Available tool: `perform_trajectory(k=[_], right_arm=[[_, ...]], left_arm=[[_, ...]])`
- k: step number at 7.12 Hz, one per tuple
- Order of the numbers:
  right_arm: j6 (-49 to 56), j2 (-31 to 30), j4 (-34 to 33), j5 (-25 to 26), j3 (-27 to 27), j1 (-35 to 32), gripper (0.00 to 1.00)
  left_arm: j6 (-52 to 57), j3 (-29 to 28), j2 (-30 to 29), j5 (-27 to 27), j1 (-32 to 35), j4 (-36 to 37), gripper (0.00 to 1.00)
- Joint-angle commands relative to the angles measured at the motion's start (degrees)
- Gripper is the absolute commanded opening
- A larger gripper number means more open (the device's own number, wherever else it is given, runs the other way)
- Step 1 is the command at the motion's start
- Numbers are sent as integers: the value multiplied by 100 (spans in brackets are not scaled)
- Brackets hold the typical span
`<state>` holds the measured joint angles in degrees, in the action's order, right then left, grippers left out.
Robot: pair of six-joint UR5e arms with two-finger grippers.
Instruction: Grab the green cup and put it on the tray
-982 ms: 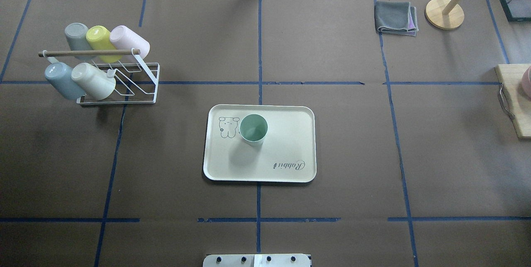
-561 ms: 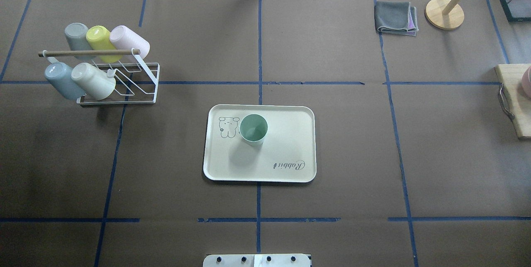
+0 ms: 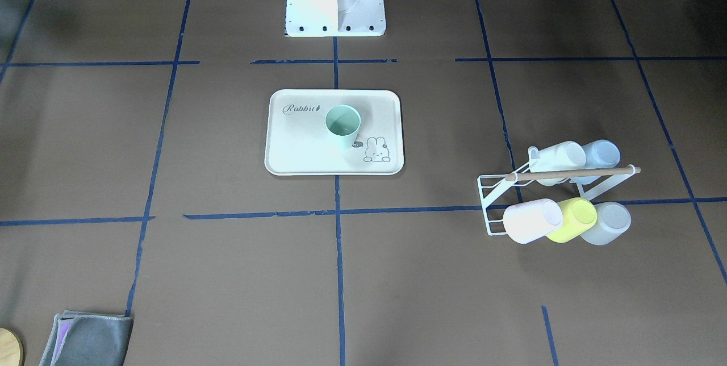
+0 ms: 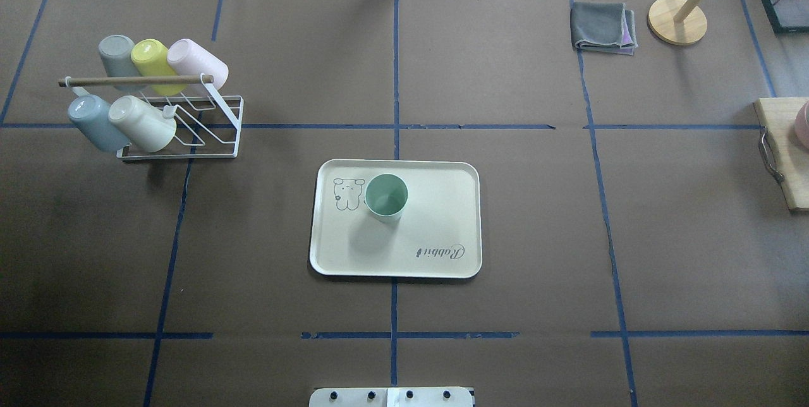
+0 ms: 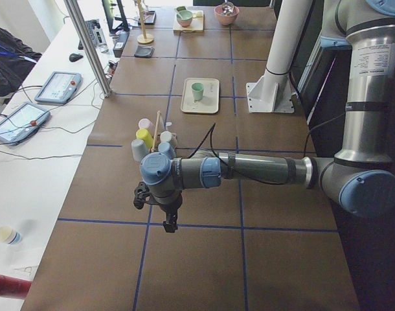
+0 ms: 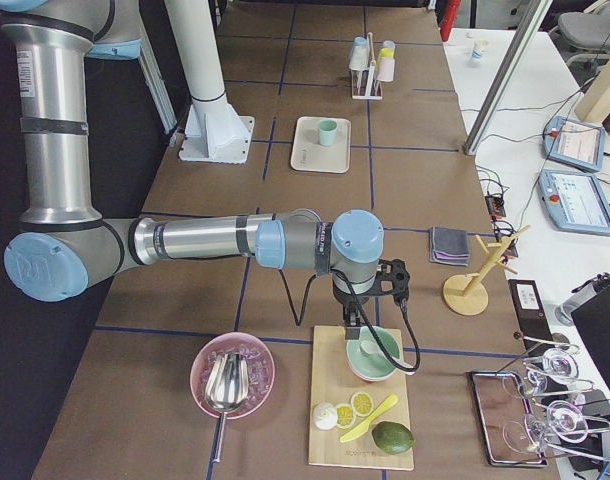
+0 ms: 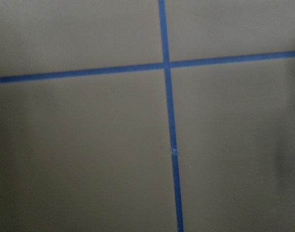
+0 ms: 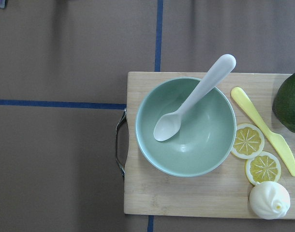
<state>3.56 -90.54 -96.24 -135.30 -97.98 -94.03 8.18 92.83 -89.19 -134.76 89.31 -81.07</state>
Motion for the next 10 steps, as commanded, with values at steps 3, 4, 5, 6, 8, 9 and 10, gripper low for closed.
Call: perform_trajectory(k=[3, 4, 5, 6, 8, 9, 10], right_arm=[[-365, 10, -8, -31, 33, -1, 100], [-530, 19, -9, -40, 34, -1, 100], [-871, 19, 0, -23, 34, 16, 100], [-849, 2, 18, -14, 199, 25, 100], [-883, -173, 697, 12, 358, 25, 100], [-901, -209, 912, 30, 359, 16, 100], [-832, -253, 932, 30, 359, 16, 100]], left_arm=[[9, -82, -72, -15, -1, -23, 100], [0, -81, -124, -15, -1, -23, 100], [0, -64, -125, -15, -1, -23, 100], [0, -64, -125, -7, -1, -41, 100], [-44, -72, -125, -15, -1, -173, 100], [-35, -81, -125, -15, -1, -173, 100], [-18, -81, -125, -7, -1, -181, 100]])
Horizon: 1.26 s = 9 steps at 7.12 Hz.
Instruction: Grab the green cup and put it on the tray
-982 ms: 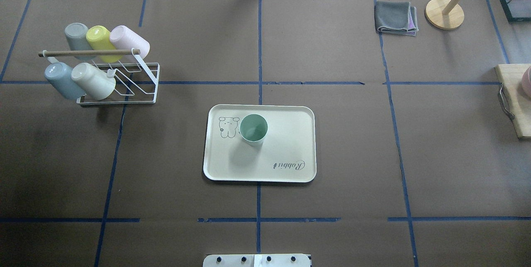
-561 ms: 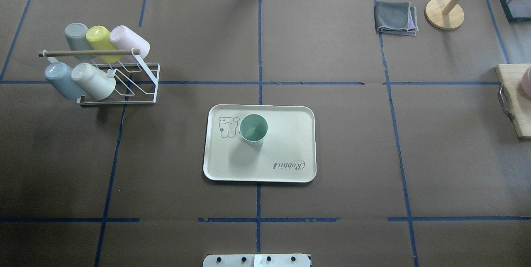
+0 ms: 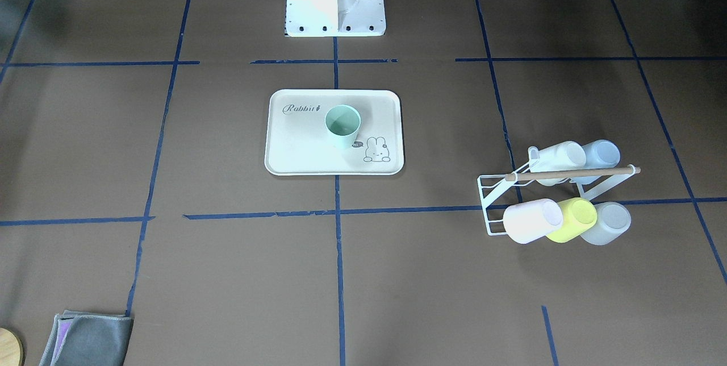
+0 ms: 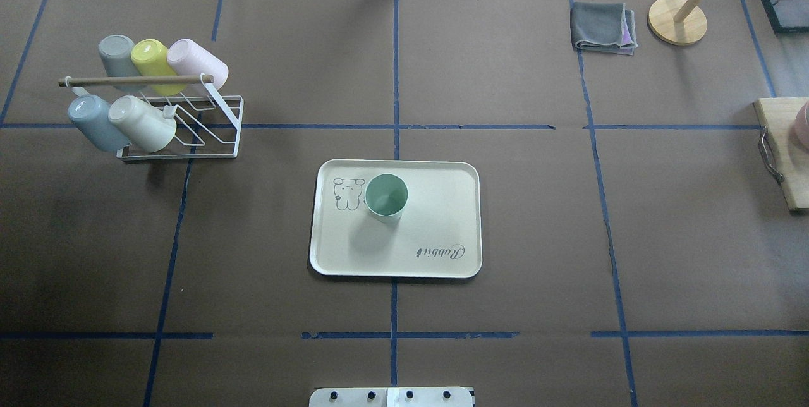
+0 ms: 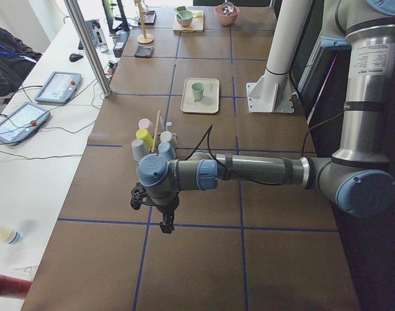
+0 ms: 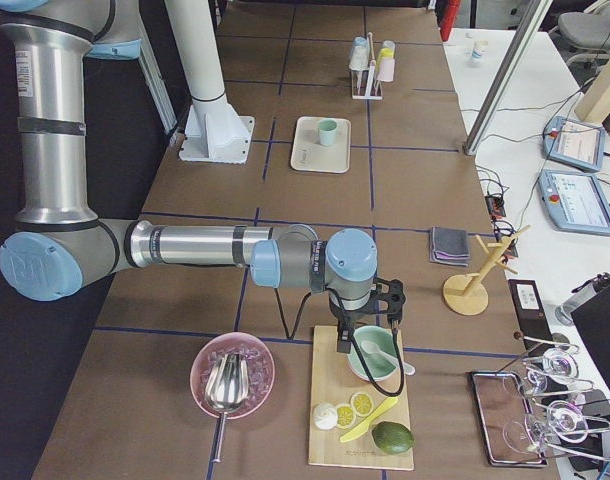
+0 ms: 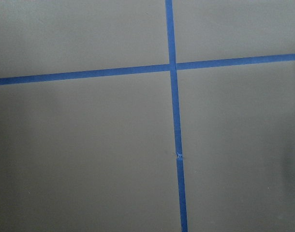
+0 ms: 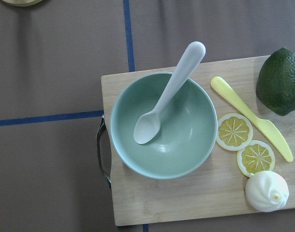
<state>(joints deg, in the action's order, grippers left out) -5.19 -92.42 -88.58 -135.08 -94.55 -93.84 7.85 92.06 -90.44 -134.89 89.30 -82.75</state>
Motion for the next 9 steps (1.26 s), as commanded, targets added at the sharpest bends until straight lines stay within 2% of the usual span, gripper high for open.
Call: perform_trajectory(k=[1, 2, 9], right_arm=[[53, -48, 174, 60, 16, -3, 100], [53, -13, 148, 174, 7, 6, 100], [18, -39, 104, 61, 16, 50, 100]], left_arm=[[23, -4, 0, 7, 0, -13, 100], [15, -4, 0, 7, 0, -13, 100], [23, -39, -35, 16, -9, -13, 100]])
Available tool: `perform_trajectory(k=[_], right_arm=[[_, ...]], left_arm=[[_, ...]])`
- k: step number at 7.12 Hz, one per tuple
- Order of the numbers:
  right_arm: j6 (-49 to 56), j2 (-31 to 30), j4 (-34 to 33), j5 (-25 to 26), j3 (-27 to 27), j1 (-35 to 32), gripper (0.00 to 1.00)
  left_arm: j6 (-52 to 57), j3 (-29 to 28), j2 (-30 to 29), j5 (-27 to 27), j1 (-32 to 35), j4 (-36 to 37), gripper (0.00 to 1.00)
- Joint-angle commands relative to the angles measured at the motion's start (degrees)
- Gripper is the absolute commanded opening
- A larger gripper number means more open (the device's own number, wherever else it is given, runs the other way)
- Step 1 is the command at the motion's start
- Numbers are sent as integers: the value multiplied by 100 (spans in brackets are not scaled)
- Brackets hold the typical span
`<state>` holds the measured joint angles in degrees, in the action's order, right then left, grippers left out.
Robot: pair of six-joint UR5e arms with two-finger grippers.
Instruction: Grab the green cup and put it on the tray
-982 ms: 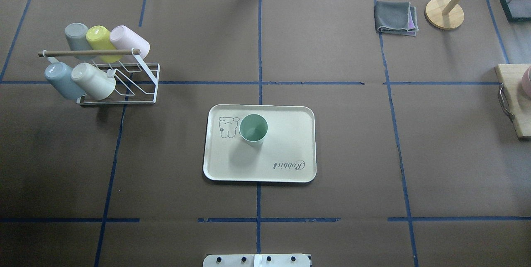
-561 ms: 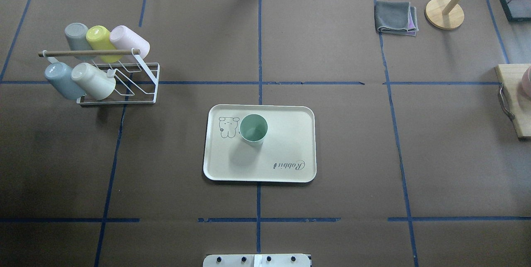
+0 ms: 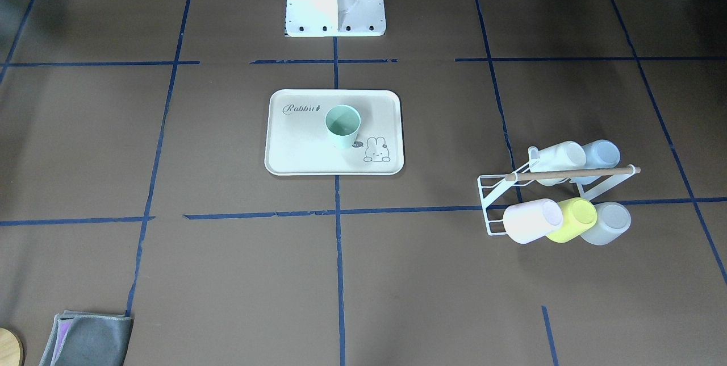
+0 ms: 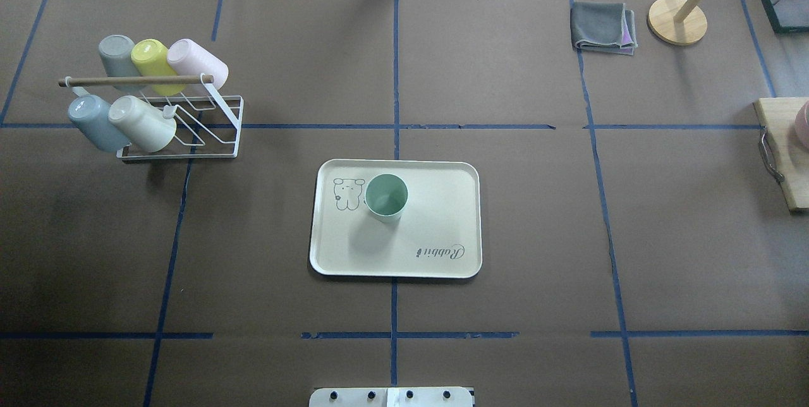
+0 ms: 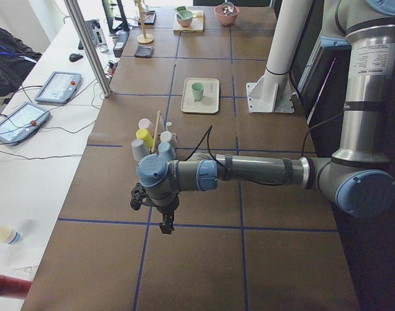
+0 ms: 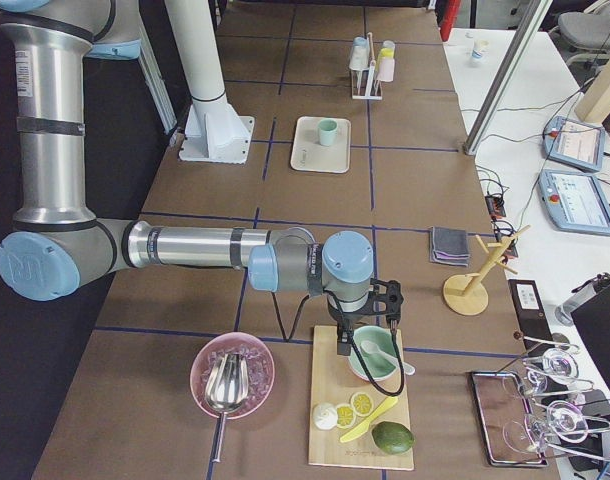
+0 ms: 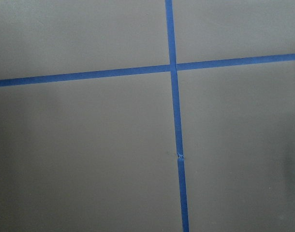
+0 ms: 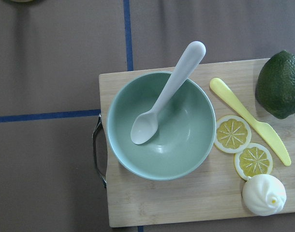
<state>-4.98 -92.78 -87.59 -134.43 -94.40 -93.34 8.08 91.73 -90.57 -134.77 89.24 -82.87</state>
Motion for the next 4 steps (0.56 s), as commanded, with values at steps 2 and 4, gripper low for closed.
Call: perform_trajectory(k=[2, 4], right_arm=[[-3, -4, 22, -5, 1, 1, 100], [-3, -4, 40, -5, 1, 9, 100]], left_arm=[[0, -6, -30, 3, -3, -1, 100], [0, -6, -31, 3, -3, -1, 100]])
